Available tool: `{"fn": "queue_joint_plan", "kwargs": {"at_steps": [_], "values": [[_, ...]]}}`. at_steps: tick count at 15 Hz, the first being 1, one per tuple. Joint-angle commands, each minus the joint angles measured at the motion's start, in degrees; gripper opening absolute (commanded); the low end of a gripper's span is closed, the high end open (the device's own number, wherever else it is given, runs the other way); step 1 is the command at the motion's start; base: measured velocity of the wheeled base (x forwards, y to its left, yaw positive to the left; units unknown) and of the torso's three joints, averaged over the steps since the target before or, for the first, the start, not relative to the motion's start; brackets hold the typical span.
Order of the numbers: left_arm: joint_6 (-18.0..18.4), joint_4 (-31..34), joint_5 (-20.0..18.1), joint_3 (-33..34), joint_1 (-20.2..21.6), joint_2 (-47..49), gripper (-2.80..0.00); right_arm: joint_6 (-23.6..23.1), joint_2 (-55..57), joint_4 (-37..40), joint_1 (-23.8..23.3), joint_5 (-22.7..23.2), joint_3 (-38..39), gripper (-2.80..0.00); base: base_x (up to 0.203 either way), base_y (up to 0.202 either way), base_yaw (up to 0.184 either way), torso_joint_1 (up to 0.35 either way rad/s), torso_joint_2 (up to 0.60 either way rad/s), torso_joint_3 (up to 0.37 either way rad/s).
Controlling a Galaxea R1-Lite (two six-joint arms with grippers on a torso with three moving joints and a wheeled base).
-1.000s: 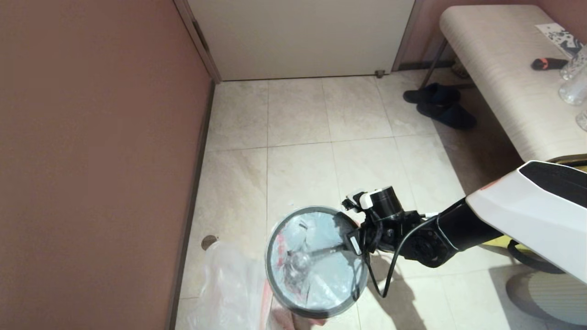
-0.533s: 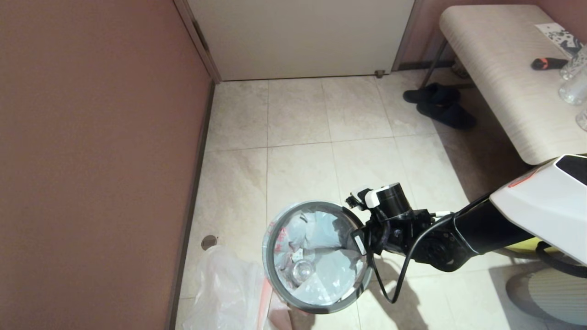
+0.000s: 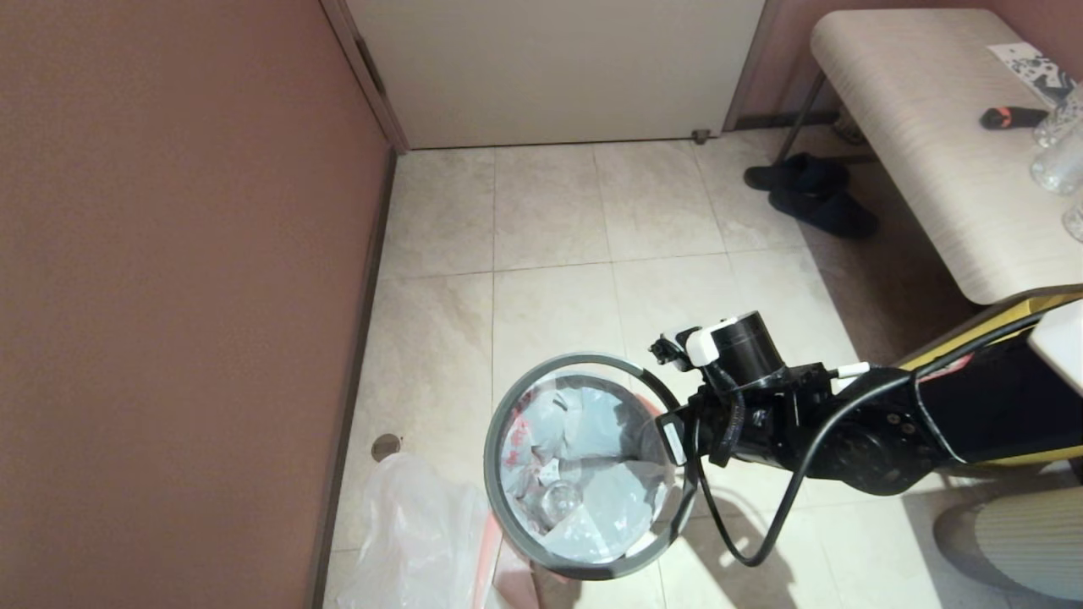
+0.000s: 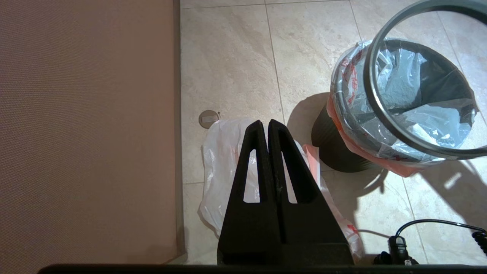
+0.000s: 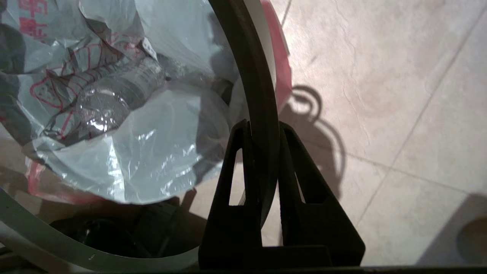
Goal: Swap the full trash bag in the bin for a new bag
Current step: Place the trash can ring on the floor
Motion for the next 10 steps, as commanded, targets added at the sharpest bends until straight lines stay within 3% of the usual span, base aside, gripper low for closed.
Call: {"fn": "queue_joint_plan", "kwargs": {"at_steps": [1,3,7,10], "values": [[0.0,0.0,0.0,0.0,0.0,0.0,-2.80,3.5,-7.0,8.4,-0.8,-2.3,-0.6,-2.80,0.000,0.000,0.000,0.000,0.00,0.000],[0.0,0.0,0.0,0.0,0.0,0.1,-2.80,6.7,-10.3,12.5,-3.4,-3.2,-0.9,-2.80,0.000,0.000,0.000,0.000,0.00,0.000],[0.0,0.0,0.0,0.0,0.0,0.0,-2.80,11.9,-13.5,15.5,-15.3,-4.3,-0.4,-2.80,0.000,0.000,0.000,0.000,0.00,0.000],[0.0,0.0,0.0,0.0,0.0,0.0,-2.80,14.9,-11.7,15.3,-25.5,0.7,-0.6,-2.80,0.000,0.000,0.000,0.000,0.00,0.000]]}}
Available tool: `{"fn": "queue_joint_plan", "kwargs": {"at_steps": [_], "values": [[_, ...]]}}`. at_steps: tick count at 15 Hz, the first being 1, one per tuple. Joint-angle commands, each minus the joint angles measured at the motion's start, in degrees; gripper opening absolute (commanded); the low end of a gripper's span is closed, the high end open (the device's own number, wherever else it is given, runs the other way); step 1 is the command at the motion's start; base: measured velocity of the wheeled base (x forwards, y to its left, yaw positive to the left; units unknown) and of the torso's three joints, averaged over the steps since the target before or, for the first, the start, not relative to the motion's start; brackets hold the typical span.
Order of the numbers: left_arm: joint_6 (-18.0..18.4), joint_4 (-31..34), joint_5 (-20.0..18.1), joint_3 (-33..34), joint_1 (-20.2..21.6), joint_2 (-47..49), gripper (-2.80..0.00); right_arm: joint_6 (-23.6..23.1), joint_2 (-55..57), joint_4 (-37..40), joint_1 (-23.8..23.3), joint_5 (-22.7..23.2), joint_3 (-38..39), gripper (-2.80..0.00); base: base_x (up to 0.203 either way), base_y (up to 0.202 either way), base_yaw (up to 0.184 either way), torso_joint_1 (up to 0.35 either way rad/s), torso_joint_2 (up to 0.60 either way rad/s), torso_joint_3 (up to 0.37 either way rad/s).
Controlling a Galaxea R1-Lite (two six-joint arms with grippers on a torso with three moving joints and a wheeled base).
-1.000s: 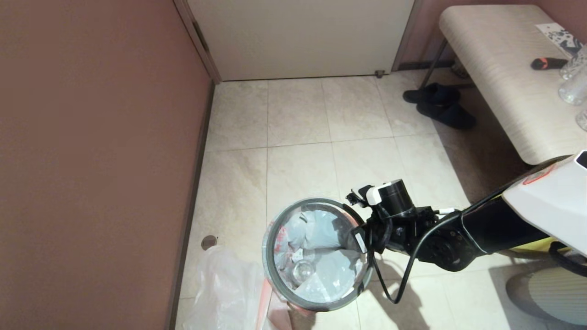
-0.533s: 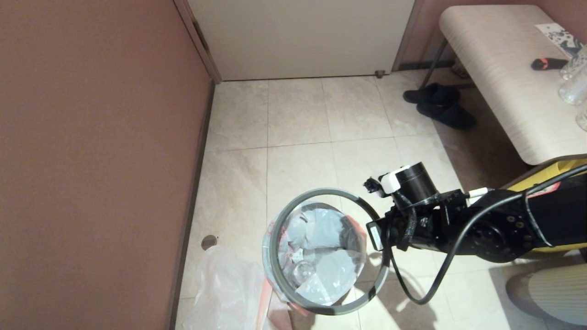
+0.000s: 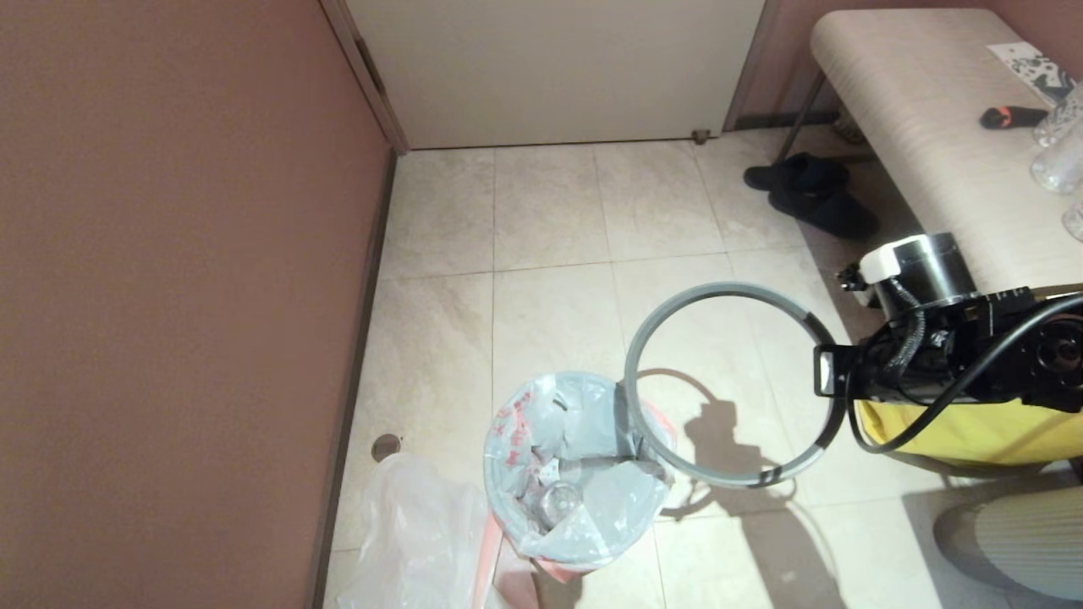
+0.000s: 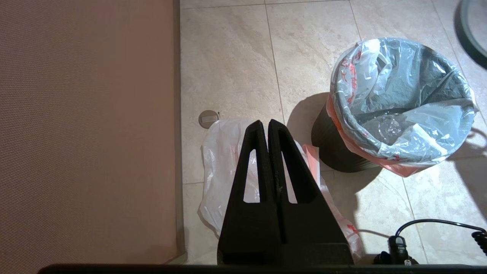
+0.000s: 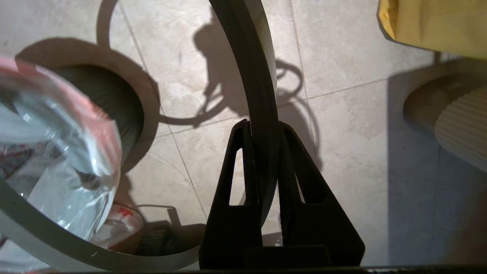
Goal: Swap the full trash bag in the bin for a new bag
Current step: Place the trash can ring on the floor
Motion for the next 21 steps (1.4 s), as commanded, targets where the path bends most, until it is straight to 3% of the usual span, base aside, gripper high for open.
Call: {"fn": "queue_joint_plan", "kwargs": {"at_steps": [1,4,8,14,17,18,21], "values": [[0.0,0.0,0.0,0.0,0.0,0.0,-2.80,1.2,2.6,-0.7,-7.6,3.9,-0.6,-2.80,0.000,0.000,0.000,0.000,0.00,0.000],[0.0,0.0,0.0,0.0,0.0,0.0,-2.80,1.6,9.3,-10.2,-15.3,7.0,-1.8,-2.80,0.000,0.000,0.000,0.000,0.00,0.000],[0.0,0.0,0.0,0.0,0.0,0.0,-2.80,1.0,23.4,-17.1,-19.4,8.9,-5.3,-2.80,0.000,0.000,0.000,0.000,0.00,0.000],[0.0,0.0,0.0,0.0,0.0,0.1,-2.80,-1.5,43.7,-21.7,-22.7,10.5,-18.5,-2.80,0.000,0.000,0.000,0.000,0.00,0.000],[0.0,0.0,0.0,0.0,0.0,0.0,-2.80,-5.6,48.9,-21.6,-23.1,9.6,-22.1,-2.80,0.000,0.000,0.000,0.000,0.00,0.000],[0.0,0.0,0.0,0.0,0.0,0.0,-2.80,-6.0,49.7,-21.7,-23.0,8.7,-22.1,0.00,0.000,0.000,0.000,0.000,0.00,0.000],[0.0,0.0,0.0,0.0,0.0,0.1,-2.80,-6.0,48.0,-20.9,-23.0,7.5,-21.1,0.00,0.000,0.000,0.000,0.000,0.00,0.000]]}}
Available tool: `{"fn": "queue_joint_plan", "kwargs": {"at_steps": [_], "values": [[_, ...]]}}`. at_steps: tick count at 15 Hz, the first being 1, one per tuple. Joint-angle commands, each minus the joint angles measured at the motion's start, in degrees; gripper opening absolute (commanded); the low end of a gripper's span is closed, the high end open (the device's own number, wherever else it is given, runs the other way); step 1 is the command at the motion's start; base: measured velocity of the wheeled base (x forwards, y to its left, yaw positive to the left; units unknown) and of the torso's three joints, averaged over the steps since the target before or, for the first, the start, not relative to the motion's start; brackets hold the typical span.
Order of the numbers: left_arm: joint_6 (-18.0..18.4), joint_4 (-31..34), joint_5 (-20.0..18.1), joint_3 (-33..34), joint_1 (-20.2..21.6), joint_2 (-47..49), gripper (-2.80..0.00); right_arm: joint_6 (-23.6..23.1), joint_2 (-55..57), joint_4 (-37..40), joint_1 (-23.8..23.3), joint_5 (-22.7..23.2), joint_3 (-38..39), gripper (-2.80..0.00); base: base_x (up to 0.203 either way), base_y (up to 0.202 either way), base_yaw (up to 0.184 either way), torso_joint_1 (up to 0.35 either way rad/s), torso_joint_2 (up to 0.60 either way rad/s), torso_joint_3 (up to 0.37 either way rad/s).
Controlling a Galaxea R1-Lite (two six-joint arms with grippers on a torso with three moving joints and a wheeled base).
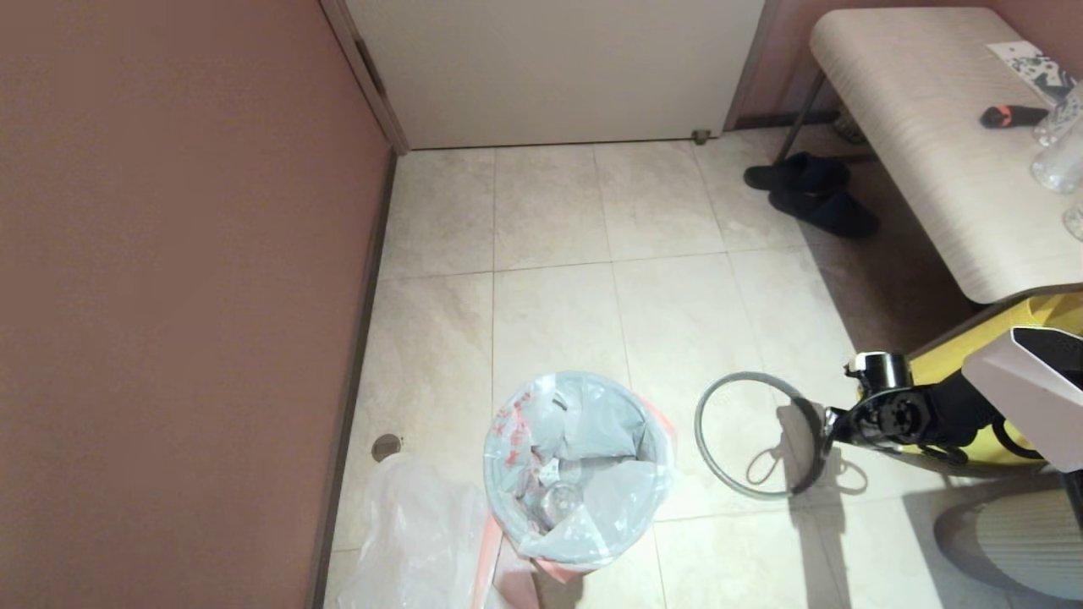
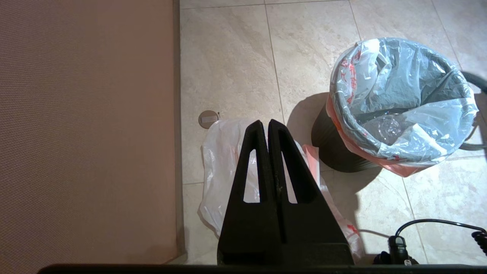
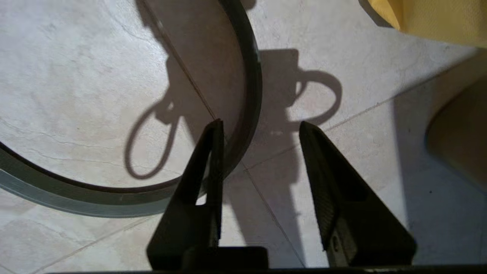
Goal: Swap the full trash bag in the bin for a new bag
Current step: Place the trash can ring on the floor, then place the trash bag on the floor
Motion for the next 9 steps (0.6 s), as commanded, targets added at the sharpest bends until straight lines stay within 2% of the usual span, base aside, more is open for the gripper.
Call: {"fn": "queue_joint_plan", "kwargs": {"at_steps": [1,4,8,9], "values": [[0.0,0.0,0.0,0.0,0.0,0.0,-2.80,0.1,-2.5,0.9,0.0,-0.9,1.7,0.00,0.000,0.000,0.000,0.000,0.00,0.000],[0.0,0.0,0.0,0.0,0.0,0.0,-2.80,0.2,-14.6,3.3,0.3,-1.2,10.1,0.00,0.000,0.000,0.000,0.000,0.00,0.000],[0.0,0.0,0.0,0.0,0.0,0.1,-2.80,0.1,-32.4,5.8,2.3,-1.2,28.8,0.00,0.000,0.000,0.000,0.000,0.00,0.000],[0.0,0.0,0.0,0.0,0.0,0.0,-2.80,0.1,-36.6,6.1,2.9,-1.3,33.3,-2.80,0.000,0.000,0.000,0.000,0.00,0.000]]}}
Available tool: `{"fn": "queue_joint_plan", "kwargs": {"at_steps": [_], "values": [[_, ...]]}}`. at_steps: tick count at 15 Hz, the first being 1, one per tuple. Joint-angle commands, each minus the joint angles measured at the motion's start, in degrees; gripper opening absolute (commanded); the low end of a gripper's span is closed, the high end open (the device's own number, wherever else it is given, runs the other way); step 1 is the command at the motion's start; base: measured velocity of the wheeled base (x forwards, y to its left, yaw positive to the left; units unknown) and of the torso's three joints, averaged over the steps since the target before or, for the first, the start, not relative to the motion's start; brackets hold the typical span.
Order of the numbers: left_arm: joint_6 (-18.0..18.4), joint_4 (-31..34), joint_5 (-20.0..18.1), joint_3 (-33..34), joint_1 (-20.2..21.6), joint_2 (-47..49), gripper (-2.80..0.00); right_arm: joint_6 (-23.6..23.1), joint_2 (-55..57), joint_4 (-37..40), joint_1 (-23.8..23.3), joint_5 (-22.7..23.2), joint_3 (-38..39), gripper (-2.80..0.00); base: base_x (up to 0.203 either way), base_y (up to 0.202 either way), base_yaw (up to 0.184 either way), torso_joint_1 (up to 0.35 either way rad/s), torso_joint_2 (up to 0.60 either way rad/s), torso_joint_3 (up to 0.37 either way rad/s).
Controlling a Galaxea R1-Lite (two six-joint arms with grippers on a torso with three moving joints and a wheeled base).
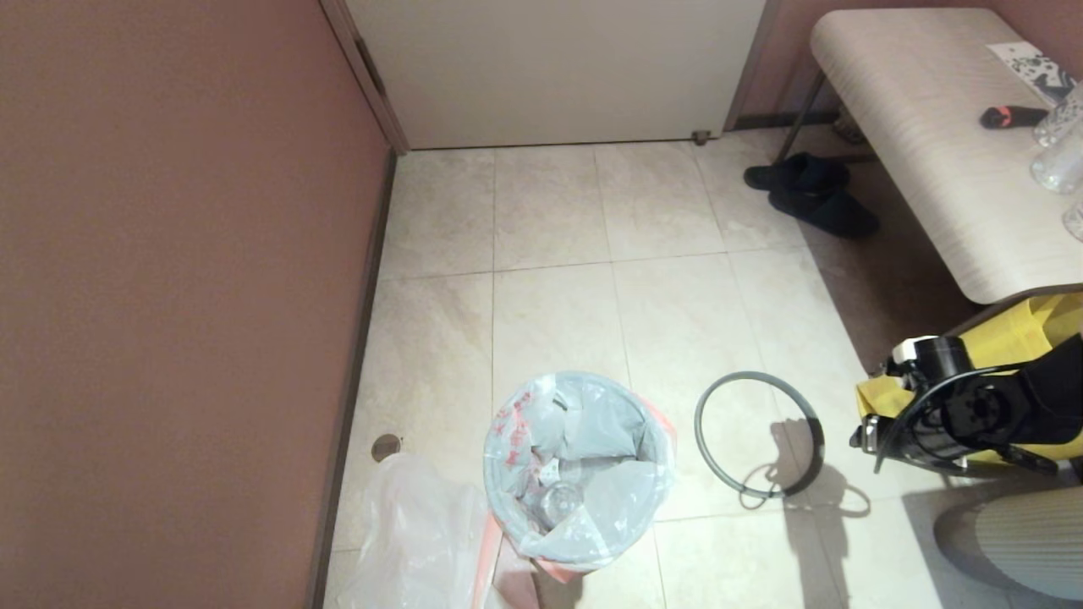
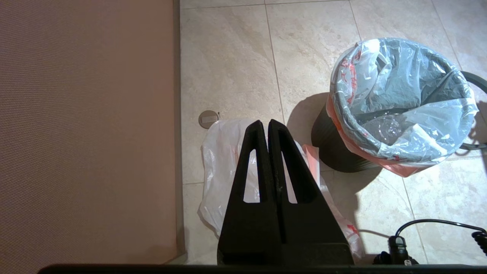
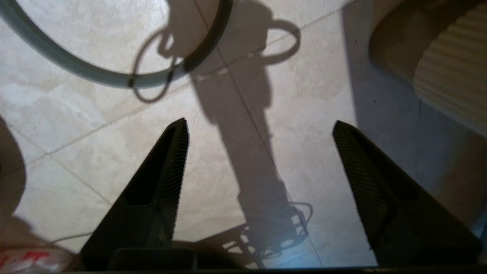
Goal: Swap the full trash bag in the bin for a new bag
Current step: Place the trash bag on the floor
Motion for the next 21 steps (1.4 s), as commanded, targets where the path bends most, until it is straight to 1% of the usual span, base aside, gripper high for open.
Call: {"fn": "queue_joint_plan", "kwargs": {"at_steps": [1,3,5,8,11,12,14,15,16,18,19,20,21], "values": [[0.0,0.0,0.0,0.0,0.0,0.0,-2.80,0.0,-14.0,0.3,1.3,-0.1,10.2,-2.80,0.000,0.000,0.000,0.000,0.00,0.000],[0.0,0.0,0.0,0.0,0.0,0.1,-2.80,0.3,-18.3,0.4,2.7,0.4,15.6,-2.80,0.000,0.000,0.000,0.000,0.00,0.000],[0.0,0.0,0.0,0.0,0.0,0.0,-2.80,0.7,-19.3,0.4,4.5,1.9,17.4,-2.80,0.000,0.000,0.000,0.000,0.00,0.000],[0.0,0.0,0.0,0.0,0.0,0.0,-2.80,5.2,-19.5,0.5,7.9,8.0,17.6,-2.80,0.000,0.000,0.000,0.000,0.00,0.000],[0.0,0.0,0.0,0.0,0.0,0.0,-2.80,6.0,-18.5,0.4,11.6,16.7,17.0,-2.80,0.000,0.000,0.000,0.000,0.00,0.000],[0.0,0.0,0.0,0.0,0.0,0.0,-2.80,6.0,-17.1,0.4,12.2,18.5,15.7,-2.80,0.000,0.000,0.000,0.000,0.00,0.000],[0.0,0.0,0.0,0.0,0.0,0.0,-2.80,5.4,-13.5,0.5,13.0,19.3,12.7,-2.80,0.000,0.000,0.000,0.000,0.00,0.000],[0.0,0.0,0.0,0.0,0.0,0.0,-2.80,4.2,-11.2,0.6,13.8,19.6,11.0,-2.80,0.000,0.000,0.000,0.000,0.00,0.000],[0.0,0.0,0.0,0.0,0.0,0.0,-2.80,2.7,-9.2,0.5,15.2,19.9,9.3,-2.80,0.000,0.000,0.000,0.000,0.00,0.000],[0.0,0.0,0.0,0.0,0.0,0.0,-2.80,-0.1,-6.1,0.2,19.7,20.2,6.8,-2.80,0.000,0.000,0.000,0.000,0.00,0.000],[0.0,0.0,0.0,0.0,0.0,0.0,-2.80,-2.2,-5.4,-0.2,21.3,20.6,6.2,-2.80,0.000,0.000,0.000,0.000,0.00,0.000],[0.0,0.0,0.0,0.0,0.0,0.1,-2.80,-3.7,-5.3,-1.2,22.2,22.5,5.8,0.00,0.000,0.000,0.000,0.000,0.00,0.000],[0.0,0.0,0.0,0.0,0.0,0.0,-2.80,-3.7,-5.0,-2.0,23.3,25.6,5.2,0.00,0.000,0.000,0.000,0.000,0.00,0.000]]}}
